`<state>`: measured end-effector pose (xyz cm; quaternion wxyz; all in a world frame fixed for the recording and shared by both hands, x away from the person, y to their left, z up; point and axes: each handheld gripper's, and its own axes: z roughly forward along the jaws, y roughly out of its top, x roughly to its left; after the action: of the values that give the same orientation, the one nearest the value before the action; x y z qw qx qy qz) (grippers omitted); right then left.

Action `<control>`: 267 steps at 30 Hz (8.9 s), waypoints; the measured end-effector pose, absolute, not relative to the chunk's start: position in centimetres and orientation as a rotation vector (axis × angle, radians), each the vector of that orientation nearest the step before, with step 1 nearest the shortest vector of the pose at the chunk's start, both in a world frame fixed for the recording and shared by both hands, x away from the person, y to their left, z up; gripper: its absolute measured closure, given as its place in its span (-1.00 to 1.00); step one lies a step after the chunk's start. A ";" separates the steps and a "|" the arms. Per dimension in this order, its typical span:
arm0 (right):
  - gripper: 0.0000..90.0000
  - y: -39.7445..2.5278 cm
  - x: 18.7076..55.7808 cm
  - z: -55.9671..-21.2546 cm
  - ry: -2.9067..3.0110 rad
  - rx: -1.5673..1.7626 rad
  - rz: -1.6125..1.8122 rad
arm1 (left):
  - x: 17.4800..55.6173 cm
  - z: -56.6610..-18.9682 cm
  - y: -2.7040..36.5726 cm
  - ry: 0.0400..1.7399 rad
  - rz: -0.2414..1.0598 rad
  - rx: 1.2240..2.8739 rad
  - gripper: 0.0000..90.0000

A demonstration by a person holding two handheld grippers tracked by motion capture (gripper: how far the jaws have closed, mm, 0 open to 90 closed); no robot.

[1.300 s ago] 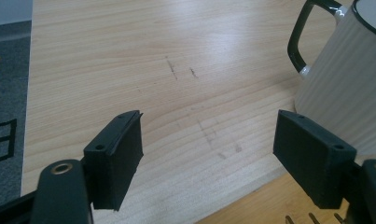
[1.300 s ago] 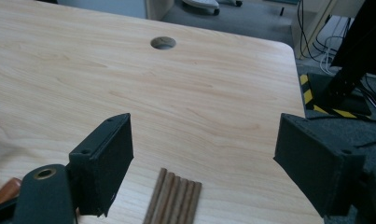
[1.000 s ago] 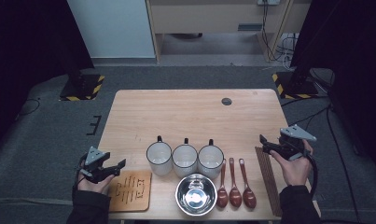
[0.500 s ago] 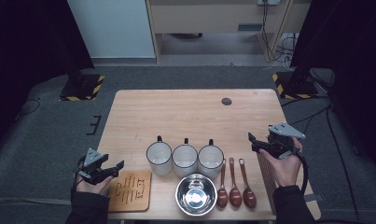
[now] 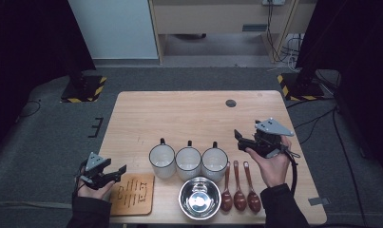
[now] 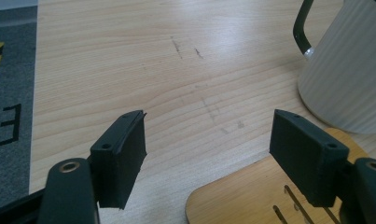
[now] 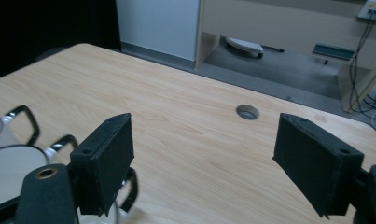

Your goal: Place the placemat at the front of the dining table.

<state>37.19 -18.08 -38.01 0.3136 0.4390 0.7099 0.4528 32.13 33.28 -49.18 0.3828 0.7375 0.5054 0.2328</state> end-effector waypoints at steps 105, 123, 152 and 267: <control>-0.52 9.4 30.2 -44.3 2.278 0.849 1.333 | 32.0 -49.7 34.6 1.364 0.607 1.816 -0.53; -0.52 11.0 28.9 -47.5 2.376 0.872 1.265 | 32.1 -49.8 34.2 1.357 0.583 1.848 -0.56; -0.58 11.7 28.6 -51.7 2.474 0.951 1.095 | 32.3 -50.9 32.4 1.318 0.479 1.974 -0.67; -0.38 11.2 29.3 -53.6 2.385 1.165 1.217 | 33.2 -53.4 31.4 1.309 0.434 1.952 -0.88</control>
<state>29.32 11.17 -53.56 0.1107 0.3964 0.8117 0.4144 33.16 31.44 -53.40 0.3670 0.7598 0.5093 0.1689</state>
